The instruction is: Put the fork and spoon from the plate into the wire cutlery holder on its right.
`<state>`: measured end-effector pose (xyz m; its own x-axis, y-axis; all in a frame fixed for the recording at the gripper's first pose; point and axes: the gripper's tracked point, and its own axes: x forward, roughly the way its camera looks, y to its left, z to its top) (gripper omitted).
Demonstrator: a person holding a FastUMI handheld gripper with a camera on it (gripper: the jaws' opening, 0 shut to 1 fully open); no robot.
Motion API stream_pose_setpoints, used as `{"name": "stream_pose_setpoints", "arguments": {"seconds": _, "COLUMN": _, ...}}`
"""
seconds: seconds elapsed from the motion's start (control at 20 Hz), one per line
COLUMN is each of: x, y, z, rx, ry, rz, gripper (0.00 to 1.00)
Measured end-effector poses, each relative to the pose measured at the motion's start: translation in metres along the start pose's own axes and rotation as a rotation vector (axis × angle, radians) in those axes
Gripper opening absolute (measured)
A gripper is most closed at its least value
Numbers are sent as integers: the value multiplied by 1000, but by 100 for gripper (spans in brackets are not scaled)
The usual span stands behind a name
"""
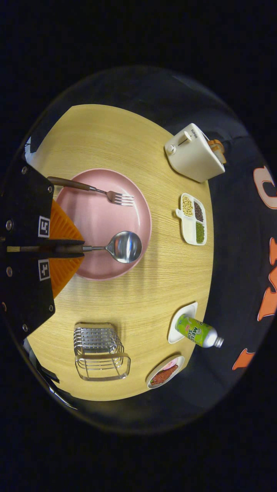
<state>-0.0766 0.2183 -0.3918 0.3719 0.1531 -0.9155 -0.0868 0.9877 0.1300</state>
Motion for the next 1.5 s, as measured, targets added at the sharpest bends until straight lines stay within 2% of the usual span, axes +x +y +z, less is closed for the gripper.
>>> {"name": "stream_pose_setpoints", "arguments": {"seconds": 0.75, "x": -94, "y": -135, "z": 64, "rx": 60, "ry": -230, "rz": -97, "gripper": 6}}
{"name": "stream_pose_setpoints", "arguments": {"seconds": 1.1, "x": -89, "y": -177, "z": 45, "rx": 43, "ry": -107, "rz": -68, "gripper": 6}}
{"name": "stream_pose_setpoints", "arguments": {"seconds": 1.5, "x": -64, "y": -194, "z": 6, "rx": -33, "ry": 124, "rz": -41, "gripper": 6}}
